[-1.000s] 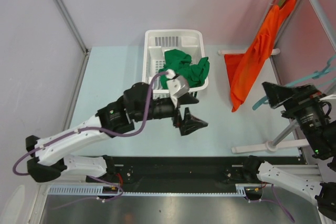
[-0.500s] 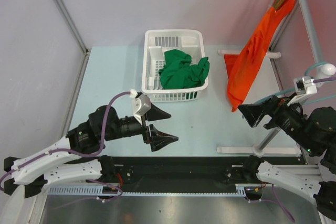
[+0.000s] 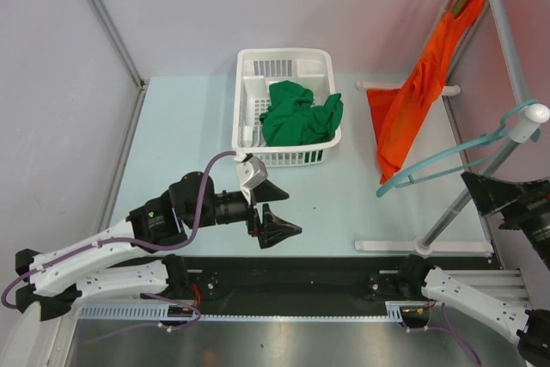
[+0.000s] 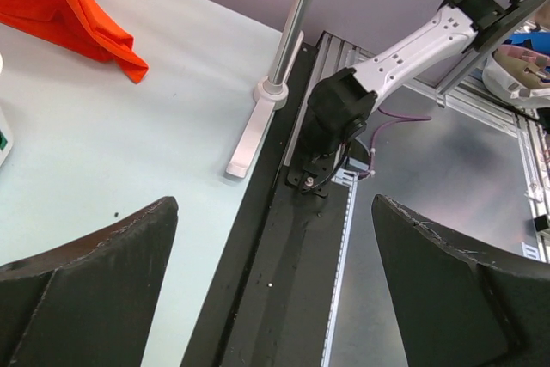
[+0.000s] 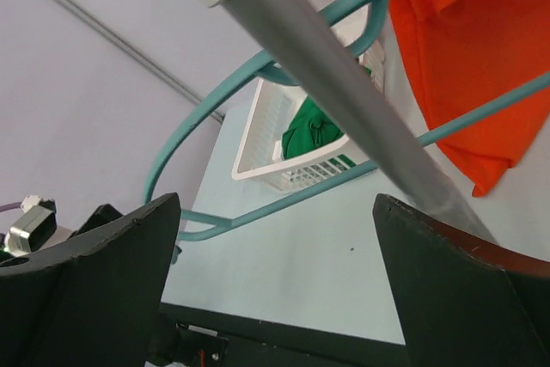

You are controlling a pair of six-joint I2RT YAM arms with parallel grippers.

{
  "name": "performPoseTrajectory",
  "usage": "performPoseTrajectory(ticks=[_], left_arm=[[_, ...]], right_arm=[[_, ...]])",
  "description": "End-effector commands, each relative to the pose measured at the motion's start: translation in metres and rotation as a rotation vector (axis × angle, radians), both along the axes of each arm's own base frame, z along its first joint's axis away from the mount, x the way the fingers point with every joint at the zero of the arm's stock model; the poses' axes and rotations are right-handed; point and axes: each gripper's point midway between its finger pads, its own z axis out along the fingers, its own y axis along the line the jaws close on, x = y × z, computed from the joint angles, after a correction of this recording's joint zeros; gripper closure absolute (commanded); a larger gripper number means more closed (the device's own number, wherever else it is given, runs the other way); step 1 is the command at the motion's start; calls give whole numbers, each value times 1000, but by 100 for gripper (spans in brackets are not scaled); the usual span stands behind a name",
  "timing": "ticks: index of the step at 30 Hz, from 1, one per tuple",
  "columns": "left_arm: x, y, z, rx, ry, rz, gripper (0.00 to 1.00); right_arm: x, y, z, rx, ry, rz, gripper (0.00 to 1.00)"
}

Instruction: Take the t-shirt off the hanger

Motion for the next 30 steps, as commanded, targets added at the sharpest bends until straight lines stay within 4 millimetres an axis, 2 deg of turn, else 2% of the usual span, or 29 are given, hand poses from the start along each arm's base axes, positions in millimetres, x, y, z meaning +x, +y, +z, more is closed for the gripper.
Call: performPoseTrajectory(ticks=[1, 3, 4, 6, 7, 9, 11, 12, 13, 14, 15, 16, 17, 19, 20, 21, 22, 24, 25, 28, 29, 30], left_arm=[[-6, 2, 11, -59, 11, -16, 0], [-6, 2, 10, -59, 18, -17, 0], [-8, 2, 9, -57, 23, -24, 0], [-9, 3, 9, -58, 22, -24, 0], [-8, 3, 8, -55, 24, -22, 0], [-8, 4, 6, -51, 26, -17, 0], [-8, 5, 6, -54, 25, -16, 0], [-8, 4, 6, -53, 26, -14, 0], [-8, 4, 7, -55, 25, -16, 0], [-8, 4, 7, -54, 25, -16, 0], [-8, 4, 7, -56, 26, -16, 0], [-8, 4, 8, -57, 27, -14, 0], [-8, 4, 7, -55, 29, -14, 0], [-7, 4, 7, -55, 30, -9, 0], [-6, 5, 8, -59, 32, -4, 0], [-5, 6, 7, -57, 31, 8, 0], [-5, 8, 9, -62, 28, 14, 0], [-3, 11, 8, -57, 32, 30, 0], [-2, 15, 9, -60, 32, 45, 0], [-1, 19, 4, -47, 38, 64, 0], [0, 22, 5, -47, 38, 70, 0], [-1, 23, 3, -43, 41, 71, 0]], right_arm=[[-9, -29, 4, 44, -36, -51, 0], [-13, -18, 14, 0, -96, 32, 0], [-21, -1, 20, -22, -133, 141, 0], [-31, 17, 35, -43, -201, 251, 0], [-43, 31, 40, -86, -255, 344, 0], [-50, 48, 51, -117, -303, 414, 0], [-67, 63, 70, -140, -398, 496, 0], [-74, 82, 75, -159, -420, 587, 0], [-82, 86, 87, -166, -466, 611, 0], [-84, 92, 98, -172, -507, 608, 0], [-84, 112, 102, -191, -513, 686, 0], [-87, 116, 114, -188, -544, 691, 0], [-78, 122, 126, -181, -561, 650, 0], [-58, 142, 134, -172, -543, 676, 1], [-43, 142, 145, -147, -530, 609, 0], [-28, 143, 148, -134, -505, 573, 0], [5, 148, 146, -122, -442, 541, 0], [40, 149, 151, -69, -388, 480, 0], [69, 154, 147, -57, -339, 471, 0], [106, 157, 157, -19, -321, 419, 0], [130, 165, 150, -17, -281, 415, 0], [136, 164, 160, -39, -317, 376, 0]])
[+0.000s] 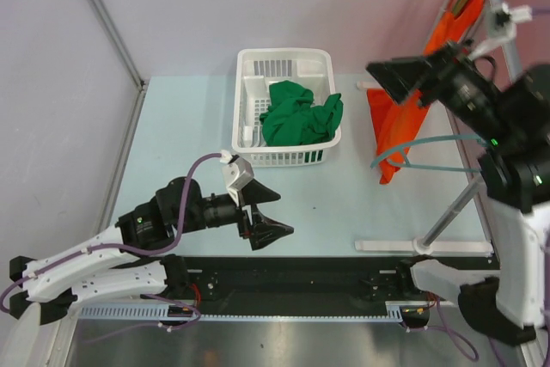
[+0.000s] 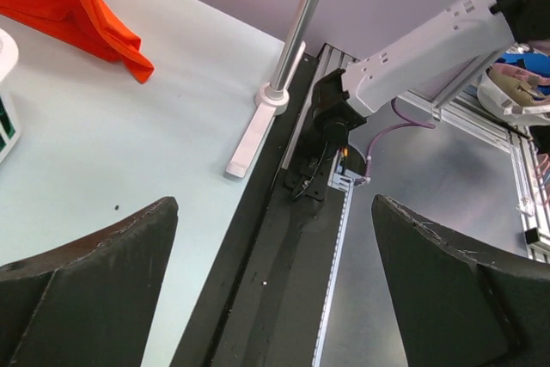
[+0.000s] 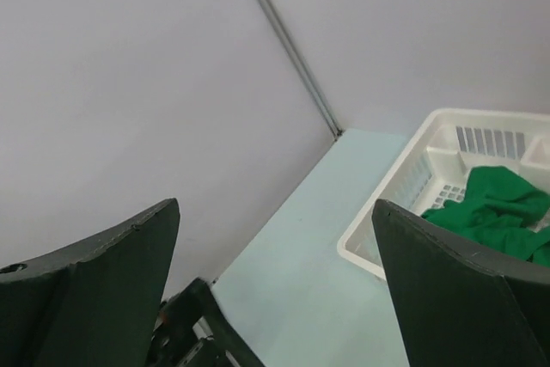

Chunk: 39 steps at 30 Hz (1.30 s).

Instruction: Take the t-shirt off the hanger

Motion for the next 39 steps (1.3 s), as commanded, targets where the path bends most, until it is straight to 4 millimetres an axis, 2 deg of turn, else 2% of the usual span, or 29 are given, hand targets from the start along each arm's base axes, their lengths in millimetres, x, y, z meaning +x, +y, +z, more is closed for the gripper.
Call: performPoseTrajectory(ticks=[1, 2, 3, 4, 5, 6, 7, 8, 10, 11, 12, 13, 15, 19, 20, 23, 25, 26, 27, 32, 36, 39], left_arm=[[1, 9, 0, -9, 21, 36, 0], [0, 12, 1, -13, 21, 37, 0], [-1, 13, 0, -9, 23, 36, 0], [-1, 14, 1, -11, 22, 36, 0], [-2, 17, -1, -5, 22, 39, 0], [-2, 18, -1, -4, 22, 43, 0], [-1, 19, -2, -3, 22, 48, 0], [-2, 22, -1, -11, 19, 48, 0], [-3, 22, -4, -8, 25, 44, 0], [-4, 22, -4, -10, 27, 40, 0], [-5, 21, -6, -7, 32, 37, 0], [-5, 21, -6, -6, 34, 37, 0], [-5, 21, -7, -7, 39, 33, 0], [-7, 19, -4, -22, 48, 27, 0], [-7, 19, -3, -23, 50, 25, 0], [-8, 18, -2, -29, 54, 20, 0], [-8, 18, -2, -24, 60, 20, 0], [-8, 18, -2, -25, 59, 18, 0], [-9, 17, -1, -27, 60, 17, 0], [-9, 15, 0, -23, 64, 8, 0], [-11, 16, 1, -21, 62, 5, 0], [-10, 18, 1, -19, 60, 9, 0]], right_arm=[[39, 24, 19, 37, -8, -18, 0], [54, 31, 8, -2, 29, -46, 0], [62, 22, 16, -20, 0, -148, 0], [60, 34, 4, -67, 32, -138, 0], [73, 32, -5, -101, 57, -198, 0], [77, 31, -15, -132, 73, -225, 0], [83, 27, -27, -180, 79, -251, 1], [82, 13, -28, -184, 78, -310, 0], [96, -6, -51, -216, 111, -382, 0], [96, -10, -57, -216, 115, -373, 0], [85, -20, -51, -191, 87, -375, 0], [92, -26, -62, -191, 95, -386, 0], [90, -44, -62, -172, 94, -407, 0], [97, -72, -78, -201, 135, -477, 0], [100, -86, -81, -211, 138, -523, 1], [99, -106, -82, -231, 135, -580, 0], [100, -129, -85, -244, 146, -640, 0], [99, -130, -86, -246, 145, -623, 1], [101, -146, -89, -245, 159, -664, 1], [103, -159, -98, -294, 170, -721, 0], [104, -165, -98, -330, 158, -743, 0], [107, -177, -98, -389, 159, -806, 0]])
